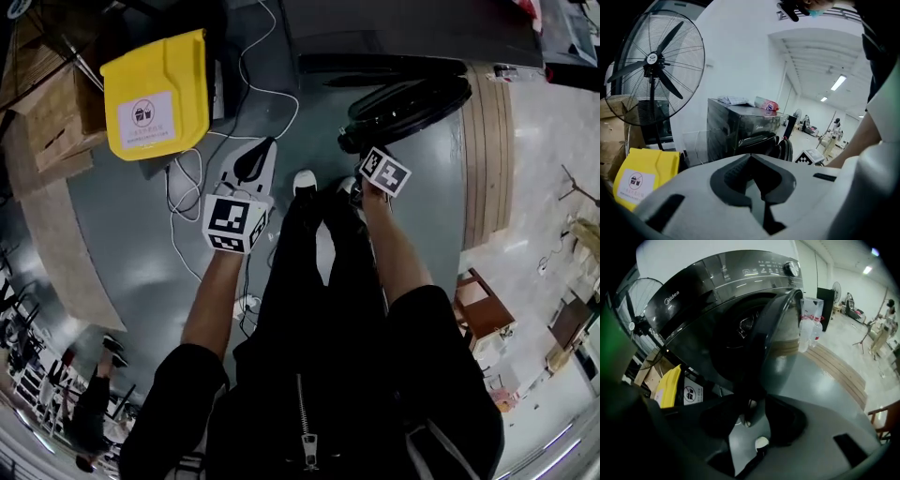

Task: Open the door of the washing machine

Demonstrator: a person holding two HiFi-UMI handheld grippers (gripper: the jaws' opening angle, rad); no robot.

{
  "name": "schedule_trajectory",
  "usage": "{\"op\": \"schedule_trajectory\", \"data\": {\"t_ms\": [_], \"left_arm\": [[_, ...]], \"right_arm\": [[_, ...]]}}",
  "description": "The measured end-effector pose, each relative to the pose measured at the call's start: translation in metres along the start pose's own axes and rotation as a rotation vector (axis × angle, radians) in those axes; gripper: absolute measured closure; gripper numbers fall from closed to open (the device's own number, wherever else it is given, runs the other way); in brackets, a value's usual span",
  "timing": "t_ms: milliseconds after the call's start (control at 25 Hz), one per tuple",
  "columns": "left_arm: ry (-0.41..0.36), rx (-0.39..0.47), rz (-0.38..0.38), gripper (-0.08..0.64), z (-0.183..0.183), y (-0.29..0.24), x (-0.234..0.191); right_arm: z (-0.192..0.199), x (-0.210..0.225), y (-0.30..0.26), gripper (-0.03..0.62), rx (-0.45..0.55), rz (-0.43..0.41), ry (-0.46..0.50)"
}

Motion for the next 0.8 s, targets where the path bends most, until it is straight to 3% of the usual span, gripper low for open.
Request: {"op": "schedule_trajectory", "data": {"t_ms": [440, 800], "left_arm": [[-0.109, 0.011, 0.163, 0.557, -0.02, -0.026, 0.088], [-0.173, -0.014, 0.232, 0.557, -0.023, -0.05, 0.18]], "right_arm": [[0.052, 0.111, 0.072, 0.481, -0.044, 0.099, 0.048], [0.06, 0.22, 0.122, 0.502, -0.05, 0.12, 0.127]]}}
Point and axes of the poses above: the fingertips, and each gripper's own axes: y backward along the fingers, x to its right, z out of its underside, the point moved 1 cm from there along y, backward along the fingers, and after that the axes turned 10 degrees about -z, right-handed, at the moved point
